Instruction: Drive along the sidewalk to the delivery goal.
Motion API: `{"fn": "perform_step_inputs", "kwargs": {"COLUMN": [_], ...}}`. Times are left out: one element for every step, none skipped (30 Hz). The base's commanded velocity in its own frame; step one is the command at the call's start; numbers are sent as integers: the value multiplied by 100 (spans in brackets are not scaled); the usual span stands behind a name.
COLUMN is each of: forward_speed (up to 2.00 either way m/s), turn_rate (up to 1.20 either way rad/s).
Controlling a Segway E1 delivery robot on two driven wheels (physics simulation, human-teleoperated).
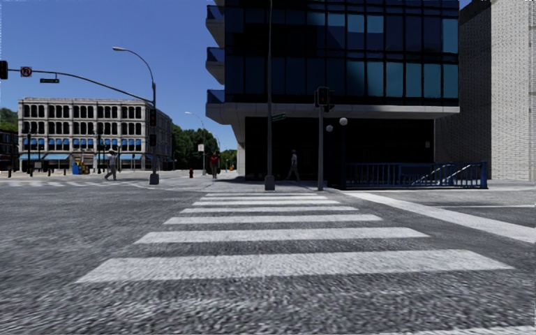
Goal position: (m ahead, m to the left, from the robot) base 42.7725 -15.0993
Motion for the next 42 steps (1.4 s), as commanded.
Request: {"fn": "perform_step_inputs", "kwargs": {"forward_speed": [200, 200, 200, 200, 200, 200, 200, 200, 200, 200, 200, 200, 200, 200, 200, 200, 200, 200, 200, 200, 200, 200, 200, 200, 200, 200, 200, 200, 200, 200, 200, 200, 200, 200, 200, 200, 200, 200, 200, 200, 200, 200], "turn_rate": [0, 0, 0, 0, 0, 0, 0, 0, 0, 0, 0, 0, 0, 0, 0, 0, 0, 0, 0, 0, 0, 0, 0, 0, 0, 0, 0, 0, 0, 0, 0, -6, -10, -11, -11, -15, -19, -22, -25, -25, -25, -26]}}
